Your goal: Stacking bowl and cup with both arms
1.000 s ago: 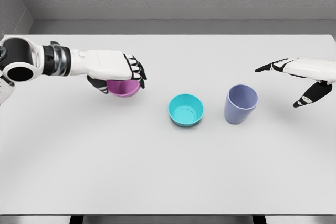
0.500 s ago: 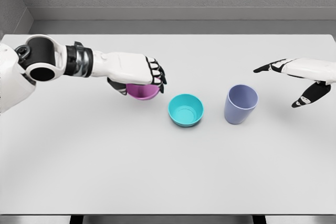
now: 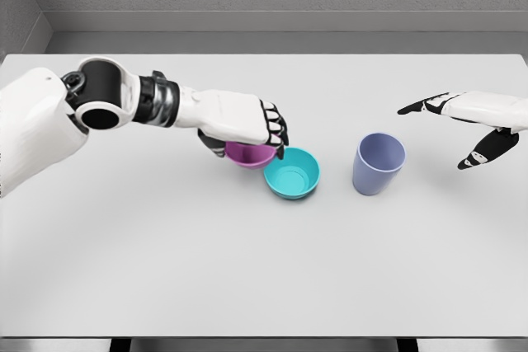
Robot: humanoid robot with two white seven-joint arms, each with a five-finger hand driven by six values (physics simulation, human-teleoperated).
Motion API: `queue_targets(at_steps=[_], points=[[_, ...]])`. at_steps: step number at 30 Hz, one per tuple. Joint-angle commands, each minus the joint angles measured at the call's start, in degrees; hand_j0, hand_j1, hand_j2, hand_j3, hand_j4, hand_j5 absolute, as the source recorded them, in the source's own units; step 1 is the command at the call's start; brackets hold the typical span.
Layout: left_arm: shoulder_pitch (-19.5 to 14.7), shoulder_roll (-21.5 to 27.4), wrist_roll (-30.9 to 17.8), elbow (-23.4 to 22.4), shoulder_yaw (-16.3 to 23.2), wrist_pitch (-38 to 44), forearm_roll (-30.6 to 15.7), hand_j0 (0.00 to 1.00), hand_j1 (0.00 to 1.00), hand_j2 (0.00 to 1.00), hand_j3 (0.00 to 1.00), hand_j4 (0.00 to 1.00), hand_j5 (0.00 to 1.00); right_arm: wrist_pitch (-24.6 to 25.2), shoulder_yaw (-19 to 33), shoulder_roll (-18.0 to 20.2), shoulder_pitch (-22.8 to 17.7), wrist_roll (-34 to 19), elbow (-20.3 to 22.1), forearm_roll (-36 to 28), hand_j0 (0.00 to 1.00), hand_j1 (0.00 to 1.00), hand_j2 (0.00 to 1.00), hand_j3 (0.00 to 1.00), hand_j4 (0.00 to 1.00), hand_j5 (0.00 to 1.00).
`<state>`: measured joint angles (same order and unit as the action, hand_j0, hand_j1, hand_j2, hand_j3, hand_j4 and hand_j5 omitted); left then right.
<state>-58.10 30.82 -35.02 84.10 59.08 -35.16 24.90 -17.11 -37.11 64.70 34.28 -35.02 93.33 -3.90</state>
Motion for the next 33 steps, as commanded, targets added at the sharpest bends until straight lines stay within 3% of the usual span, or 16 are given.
queue_targets(at_steps=[1, 23, 33], points=[[0.0, -0.7, 0.0, -0.1, 0.2, 0.2, -0.3, 0.72, 0.72, 0.72, 0.72, 0.72, 0.72, 0.1, 0.0, 0.1, 0.0, 0.0, 0.0, -0.2, 1.0, 1.0, 1.0, 1.0, 1.0, 1.0], [-0.3, -6.5, 0.0, -1.0, 2.3, 0.2, -0.2, 0.72, 0.72, 0.72, 0.72, 0.72, 0.72, 0.1, 0.0, -0.4, 0.0, 0.0, 0.1, -0.1, 1.0, 1.0, 1.0, 1.0, 1.0, 1.0], [-0.4, -8.0, 0.0, -3.0, 2.3, 0.2, -0.1, 0.73, 0.73, 0.73, 0.73, 0.73, 0.73, 0.1, -0.1, -2.5, 0.0, 0.0, 0.0, 0.4, 1.0, 1.0, 1.0, 1.0, 1.0, 1.0]])
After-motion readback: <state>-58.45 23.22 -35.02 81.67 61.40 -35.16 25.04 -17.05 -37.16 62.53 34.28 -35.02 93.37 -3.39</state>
